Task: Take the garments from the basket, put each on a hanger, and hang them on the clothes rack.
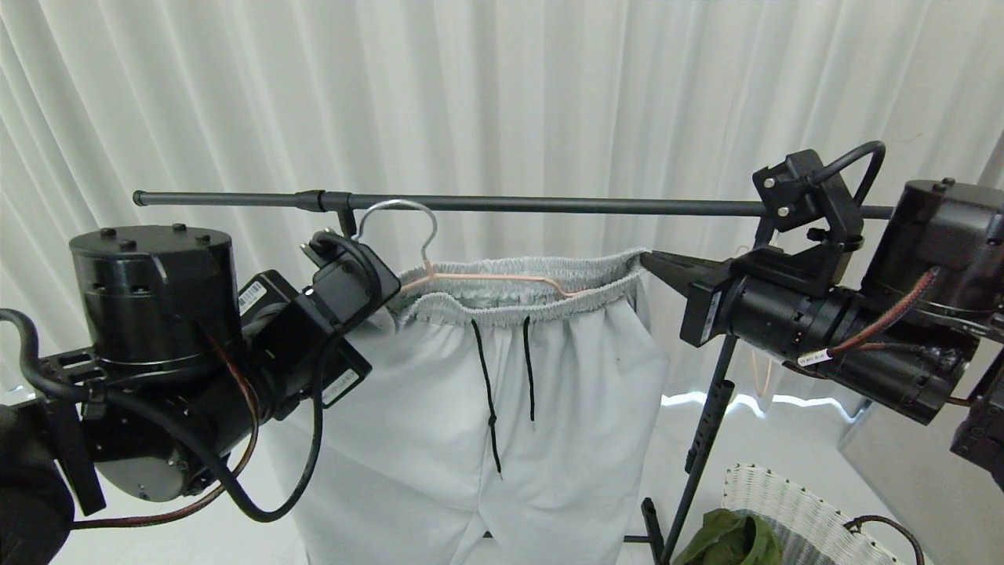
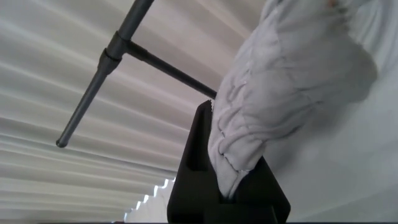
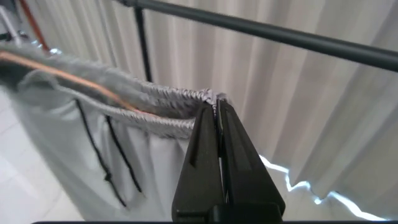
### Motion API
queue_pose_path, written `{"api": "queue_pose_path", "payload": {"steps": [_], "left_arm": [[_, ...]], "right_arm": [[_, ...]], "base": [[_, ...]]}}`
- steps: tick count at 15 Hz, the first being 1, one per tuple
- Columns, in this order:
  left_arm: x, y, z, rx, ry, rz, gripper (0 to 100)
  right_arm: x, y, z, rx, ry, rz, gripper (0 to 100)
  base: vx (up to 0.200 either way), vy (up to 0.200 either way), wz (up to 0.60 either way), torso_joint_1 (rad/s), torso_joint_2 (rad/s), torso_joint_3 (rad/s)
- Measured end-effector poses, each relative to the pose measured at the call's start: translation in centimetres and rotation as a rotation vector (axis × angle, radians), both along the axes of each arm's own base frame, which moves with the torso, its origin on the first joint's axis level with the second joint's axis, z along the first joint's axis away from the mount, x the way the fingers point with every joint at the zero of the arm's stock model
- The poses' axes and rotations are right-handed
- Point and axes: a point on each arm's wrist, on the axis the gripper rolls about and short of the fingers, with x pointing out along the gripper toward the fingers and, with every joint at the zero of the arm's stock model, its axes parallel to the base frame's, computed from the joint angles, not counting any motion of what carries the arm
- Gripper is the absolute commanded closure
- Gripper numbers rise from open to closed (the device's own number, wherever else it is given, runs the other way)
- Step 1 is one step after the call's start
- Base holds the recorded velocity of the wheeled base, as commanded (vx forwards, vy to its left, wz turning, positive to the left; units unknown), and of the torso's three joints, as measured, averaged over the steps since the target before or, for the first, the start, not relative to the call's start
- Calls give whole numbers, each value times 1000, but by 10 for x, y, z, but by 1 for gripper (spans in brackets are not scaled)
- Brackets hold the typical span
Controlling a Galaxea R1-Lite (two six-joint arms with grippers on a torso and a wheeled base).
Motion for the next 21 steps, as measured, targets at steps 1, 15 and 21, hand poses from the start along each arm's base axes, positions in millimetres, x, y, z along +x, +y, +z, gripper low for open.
{"api": "queue_pose_path", "payload": {"steps": [1,15,21], "left_arm": [[3,-2,6,-21,-18,2,100],[4,-13,4,-66,4,-107,100],[2,-18,-2,-13,17,-137,100]], "right_arm": [[-2,3,0,-2,2,12,100],[-9,-17,-16,-204,-60,38,0],[-28,10,0,-292,-85,298,0]], "base": [[0,0,0,0,0,0],[0,0,0,0,0,0],[0,0,0,0,0,0]]}}
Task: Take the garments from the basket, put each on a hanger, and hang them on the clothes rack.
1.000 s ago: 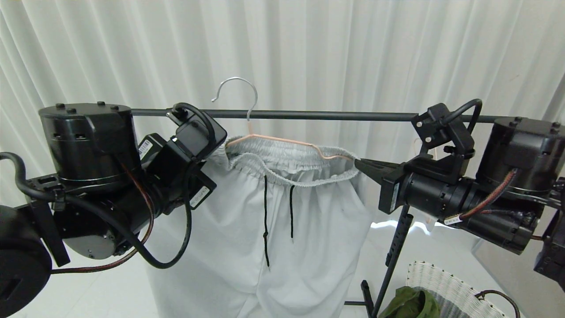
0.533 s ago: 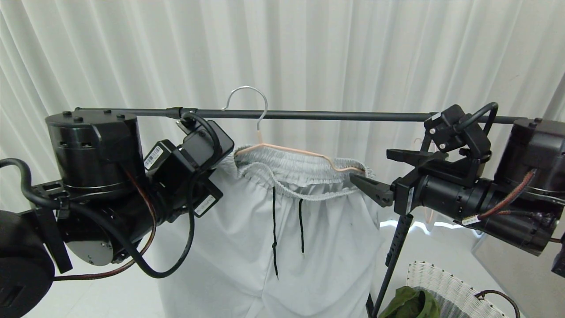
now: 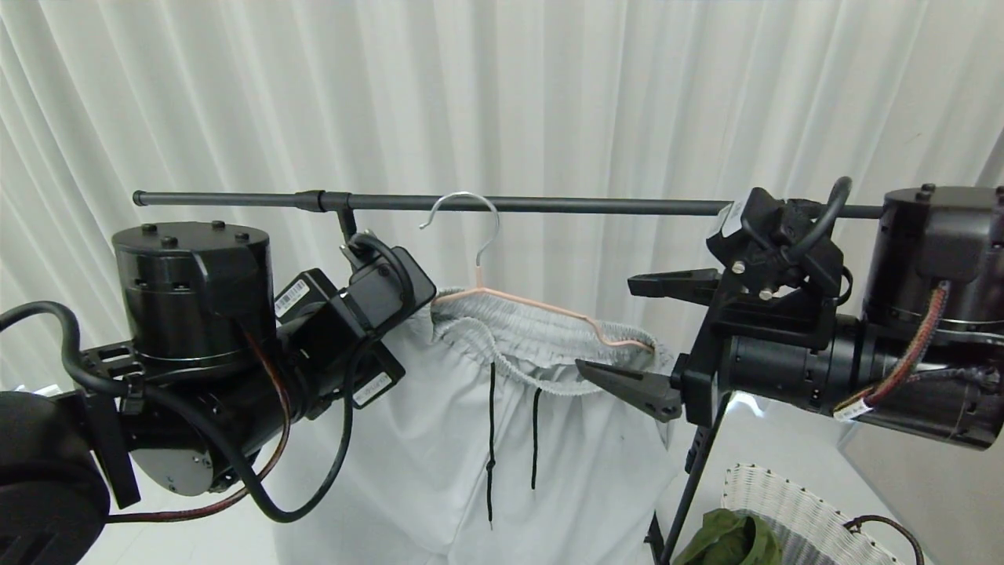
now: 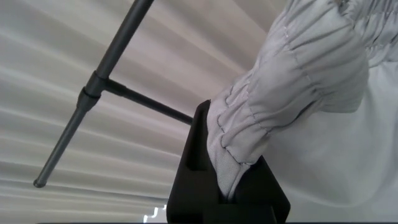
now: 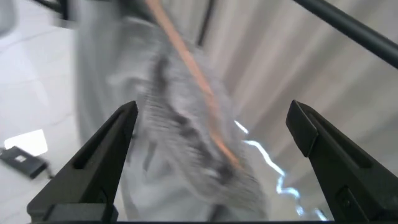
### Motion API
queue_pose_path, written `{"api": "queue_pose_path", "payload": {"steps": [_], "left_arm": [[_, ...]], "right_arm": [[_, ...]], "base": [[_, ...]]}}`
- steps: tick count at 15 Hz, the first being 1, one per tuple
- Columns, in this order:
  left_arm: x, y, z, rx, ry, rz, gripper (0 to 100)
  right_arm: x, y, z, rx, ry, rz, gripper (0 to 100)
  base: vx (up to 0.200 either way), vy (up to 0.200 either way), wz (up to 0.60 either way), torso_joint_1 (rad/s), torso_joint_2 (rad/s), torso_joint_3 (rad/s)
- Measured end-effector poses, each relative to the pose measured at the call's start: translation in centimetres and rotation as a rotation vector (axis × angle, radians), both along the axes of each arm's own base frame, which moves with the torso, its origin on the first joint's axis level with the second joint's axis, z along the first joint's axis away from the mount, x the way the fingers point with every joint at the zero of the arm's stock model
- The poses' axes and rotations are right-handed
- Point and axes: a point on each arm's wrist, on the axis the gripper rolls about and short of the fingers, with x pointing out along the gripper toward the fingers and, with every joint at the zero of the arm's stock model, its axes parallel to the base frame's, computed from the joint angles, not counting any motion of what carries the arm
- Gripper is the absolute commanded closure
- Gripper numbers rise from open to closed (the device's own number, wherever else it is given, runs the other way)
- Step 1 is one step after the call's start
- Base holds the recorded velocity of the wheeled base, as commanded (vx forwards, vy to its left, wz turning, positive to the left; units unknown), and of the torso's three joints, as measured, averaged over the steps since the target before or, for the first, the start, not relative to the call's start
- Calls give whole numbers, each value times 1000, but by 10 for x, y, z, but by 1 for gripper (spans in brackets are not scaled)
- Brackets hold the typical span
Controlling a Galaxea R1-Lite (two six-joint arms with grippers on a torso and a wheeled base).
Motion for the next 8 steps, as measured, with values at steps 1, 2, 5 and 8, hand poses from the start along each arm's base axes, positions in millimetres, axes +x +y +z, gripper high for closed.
{"api": "queue_pose_path", "payload": {"steps": [1,2,5,8], "left_arm": [[0,-1,1,-3,-3,-2,100],[1,-2,3,-8,-8,-8,100],[1,-8,7,-21,-17,-30,100],[-1,-14,7,-22,-17,-56,100]], "right_arm": [[-4,5,3,-11,4,43,0],[-7,9,6,-25,17,81,0],[-10,18,12,-57,22,134,0],[-4,25,13,-56,21,136,0]], "base": [[0,0,0,0,0,0],[0,0,0,0,0,0],[0,0,0,0,0,0],[0,0,0,0,0,0]]}}
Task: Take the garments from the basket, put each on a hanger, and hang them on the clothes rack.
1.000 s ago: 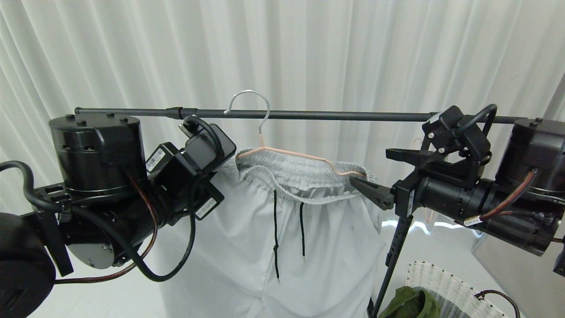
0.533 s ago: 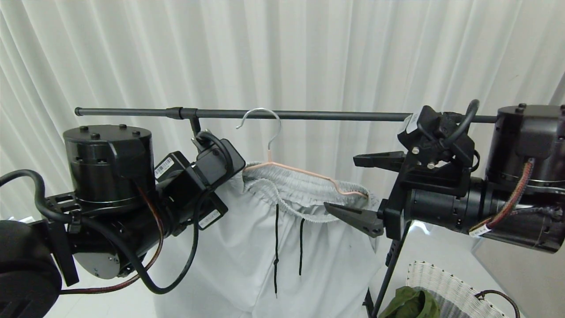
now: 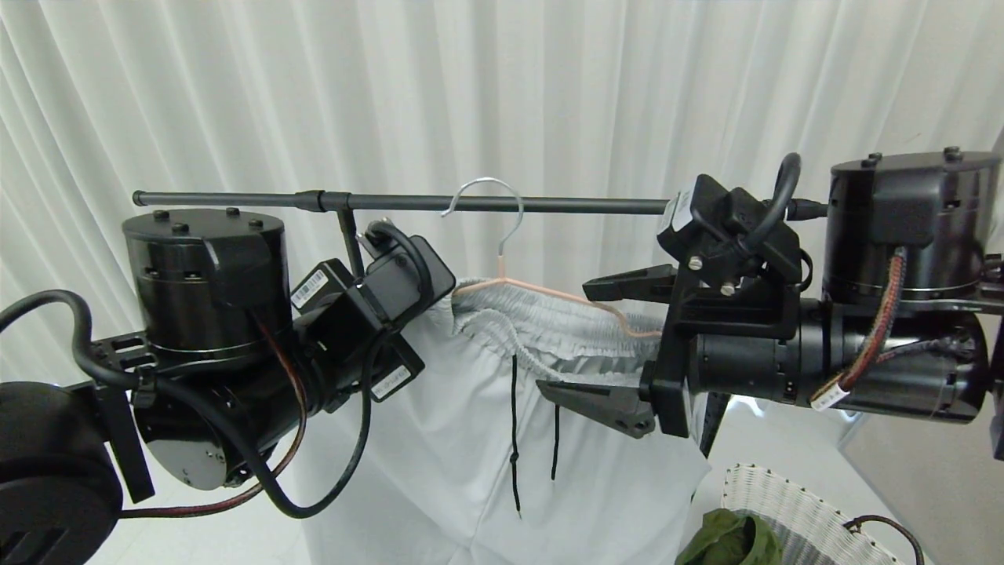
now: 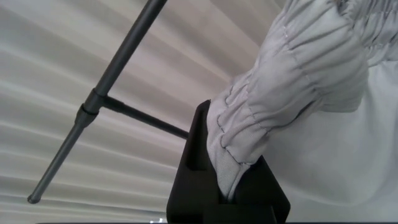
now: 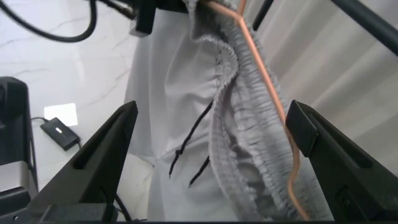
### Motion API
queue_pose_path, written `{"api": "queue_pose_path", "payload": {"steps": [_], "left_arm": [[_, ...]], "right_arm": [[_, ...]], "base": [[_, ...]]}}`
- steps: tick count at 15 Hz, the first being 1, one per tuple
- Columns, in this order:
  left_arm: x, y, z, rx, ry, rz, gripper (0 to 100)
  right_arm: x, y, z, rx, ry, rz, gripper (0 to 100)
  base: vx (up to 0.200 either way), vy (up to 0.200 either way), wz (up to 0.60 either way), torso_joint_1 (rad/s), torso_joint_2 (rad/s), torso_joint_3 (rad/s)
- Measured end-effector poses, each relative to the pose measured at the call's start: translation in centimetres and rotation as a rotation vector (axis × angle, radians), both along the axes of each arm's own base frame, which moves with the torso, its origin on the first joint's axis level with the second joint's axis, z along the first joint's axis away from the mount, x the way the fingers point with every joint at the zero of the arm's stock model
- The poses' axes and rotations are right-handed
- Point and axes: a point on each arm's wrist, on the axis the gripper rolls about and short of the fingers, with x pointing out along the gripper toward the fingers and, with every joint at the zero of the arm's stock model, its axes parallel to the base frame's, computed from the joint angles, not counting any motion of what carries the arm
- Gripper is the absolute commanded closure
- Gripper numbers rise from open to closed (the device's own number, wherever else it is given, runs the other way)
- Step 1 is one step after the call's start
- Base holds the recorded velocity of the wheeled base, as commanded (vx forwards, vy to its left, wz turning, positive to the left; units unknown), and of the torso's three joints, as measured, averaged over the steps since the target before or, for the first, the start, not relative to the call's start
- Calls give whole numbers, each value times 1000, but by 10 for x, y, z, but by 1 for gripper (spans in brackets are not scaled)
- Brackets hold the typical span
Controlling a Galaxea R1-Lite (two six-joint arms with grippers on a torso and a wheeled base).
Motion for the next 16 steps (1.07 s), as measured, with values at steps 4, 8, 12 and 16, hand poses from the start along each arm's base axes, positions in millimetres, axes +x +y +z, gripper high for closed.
{"api": "queue_pose_path", "payload": {"steps": [4,8,12,16], "left_arm": [[0,-1,3,-7,-7,-4,100],[2,-3,13,-29,-37,-6,100],[6,-7,20,-43,-56,-6,100],[9,-8,19,-41,-53,-7,100]], "right_arm": [[13,1,1,-9,11,-24,0],[23,-2,3,-10,21,-32,0],[25,-2,8,-6,32,3,0],[27,3,6,-5,37,25,100]], "base": [[0,0,0,0,0,0],[0,0,0,0,0,0],[0,0,0,0,0,0],[0,0,0,0,0,0]]}}
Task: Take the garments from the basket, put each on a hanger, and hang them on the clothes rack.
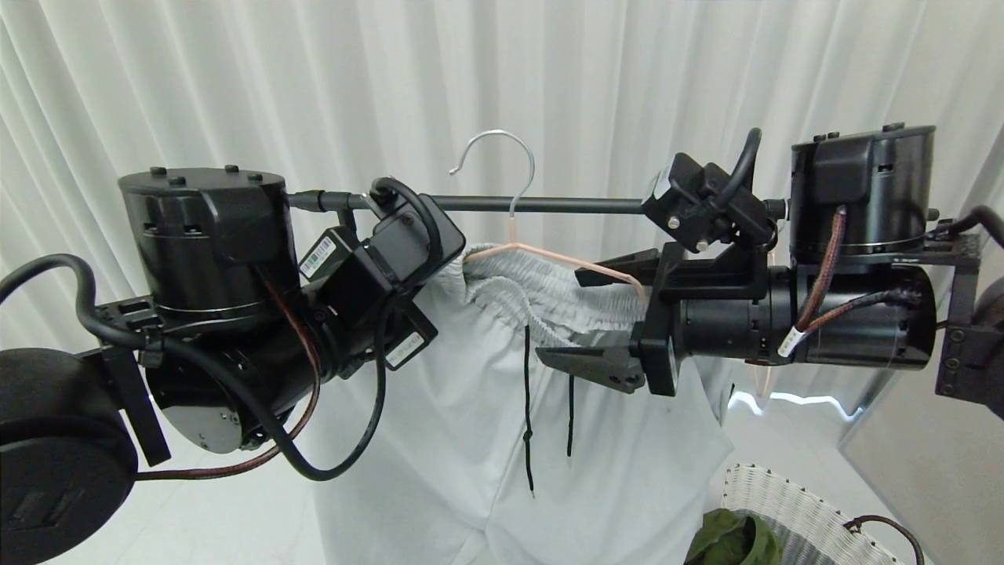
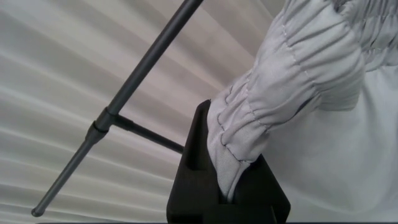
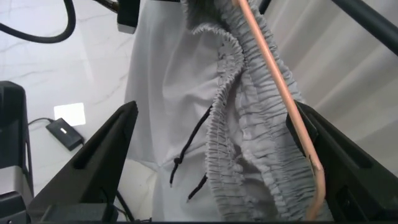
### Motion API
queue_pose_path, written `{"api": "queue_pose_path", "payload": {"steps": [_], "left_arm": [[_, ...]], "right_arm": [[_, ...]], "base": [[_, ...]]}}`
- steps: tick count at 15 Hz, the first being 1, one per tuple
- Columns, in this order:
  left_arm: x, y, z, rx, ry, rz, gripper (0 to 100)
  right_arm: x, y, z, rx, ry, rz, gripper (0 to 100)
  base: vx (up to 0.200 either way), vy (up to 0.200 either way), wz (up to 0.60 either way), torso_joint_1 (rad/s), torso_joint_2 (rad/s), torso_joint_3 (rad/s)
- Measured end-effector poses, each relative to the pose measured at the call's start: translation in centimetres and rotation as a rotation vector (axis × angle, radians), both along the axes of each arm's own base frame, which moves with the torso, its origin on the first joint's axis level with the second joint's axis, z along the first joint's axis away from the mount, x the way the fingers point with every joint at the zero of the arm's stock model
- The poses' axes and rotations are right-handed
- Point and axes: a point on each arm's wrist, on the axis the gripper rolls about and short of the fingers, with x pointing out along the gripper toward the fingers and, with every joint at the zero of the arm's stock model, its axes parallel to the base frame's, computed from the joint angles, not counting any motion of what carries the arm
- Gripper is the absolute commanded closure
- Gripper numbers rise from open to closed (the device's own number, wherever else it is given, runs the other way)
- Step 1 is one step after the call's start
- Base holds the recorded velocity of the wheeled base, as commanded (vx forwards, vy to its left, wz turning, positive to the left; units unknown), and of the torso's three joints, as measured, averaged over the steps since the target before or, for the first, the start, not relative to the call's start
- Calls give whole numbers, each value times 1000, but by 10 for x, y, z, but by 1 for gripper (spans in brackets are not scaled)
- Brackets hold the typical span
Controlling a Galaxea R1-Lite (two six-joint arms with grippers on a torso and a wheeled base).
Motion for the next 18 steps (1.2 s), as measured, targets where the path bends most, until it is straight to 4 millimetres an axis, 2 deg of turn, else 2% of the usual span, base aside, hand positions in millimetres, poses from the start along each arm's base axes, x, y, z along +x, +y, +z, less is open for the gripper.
{"api": "queue_pose_path", "payload": {"steps": [10,11,18], "left_arm": [[1,-1,2,-7,-4,-17,100],[1,-1,2,-8,-4,-21,0],[1,3,0,-14,5,-45,0]], "right_arm": [[0,3,-2,8,32,6,100],[0,2,-1,13,35,6,100],[-2,-1,19,122,98,-26,100]], "base": [[0,0,0,0,0,0],[0,0,0,0,0,0],[0,0,0,0,0,0]]}}
